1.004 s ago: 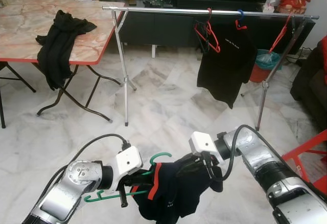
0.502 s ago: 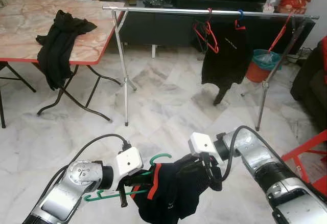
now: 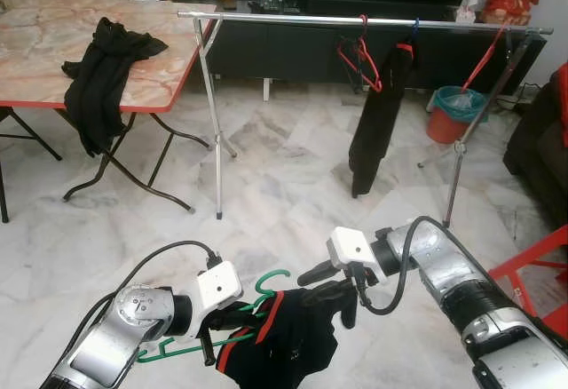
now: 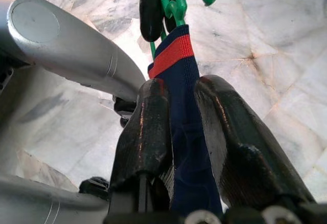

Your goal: Hang hanger

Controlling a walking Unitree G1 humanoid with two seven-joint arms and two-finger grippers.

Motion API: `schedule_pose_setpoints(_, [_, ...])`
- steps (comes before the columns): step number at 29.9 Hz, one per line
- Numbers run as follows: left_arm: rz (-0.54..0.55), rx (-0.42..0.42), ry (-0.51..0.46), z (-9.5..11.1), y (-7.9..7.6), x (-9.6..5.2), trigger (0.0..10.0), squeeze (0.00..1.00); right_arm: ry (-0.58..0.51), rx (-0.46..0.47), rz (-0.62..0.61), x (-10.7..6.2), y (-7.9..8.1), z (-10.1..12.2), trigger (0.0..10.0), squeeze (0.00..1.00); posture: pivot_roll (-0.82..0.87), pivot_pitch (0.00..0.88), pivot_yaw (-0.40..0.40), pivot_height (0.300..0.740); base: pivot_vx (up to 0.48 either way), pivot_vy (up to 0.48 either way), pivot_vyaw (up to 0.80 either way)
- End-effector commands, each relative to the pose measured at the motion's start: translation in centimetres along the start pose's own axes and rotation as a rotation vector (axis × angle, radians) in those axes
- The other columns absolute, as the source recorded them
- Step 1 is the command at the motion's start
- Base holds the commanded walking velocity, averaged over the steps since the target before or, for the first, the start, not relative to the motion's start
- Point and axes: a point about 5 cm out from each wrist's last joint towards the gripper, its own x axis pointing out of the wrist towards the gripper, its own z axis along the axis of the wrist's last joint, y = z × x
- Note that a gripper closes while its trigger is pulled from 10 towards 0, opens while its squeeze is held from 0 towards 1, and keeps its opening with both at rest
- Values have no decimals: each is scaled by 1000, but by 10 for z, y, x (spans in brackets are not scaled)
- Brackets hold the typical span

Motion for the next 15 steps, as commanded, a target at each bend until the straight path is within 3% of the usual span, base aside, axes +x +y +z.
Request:
schedule_pose_setpoints(1, [1,14,-11,5,1,-1,0,0,32,-32,4,-2,-1,2,10000,0,91,0,-77,740,0,0,0])
schedule_pose_setpoints(8, [-12,1,-61,13,0,-2,0,0,167,-56,-65,-1,-2,-12,10000,0,91,0,-79,740,0,0,0])
schedule_pose_setpoints(15, [-15,-1,-66,13,0,-2,0,0,151,-63,-103,1,-6,-10,10000,0,91,0,-80,740,0,0,0])
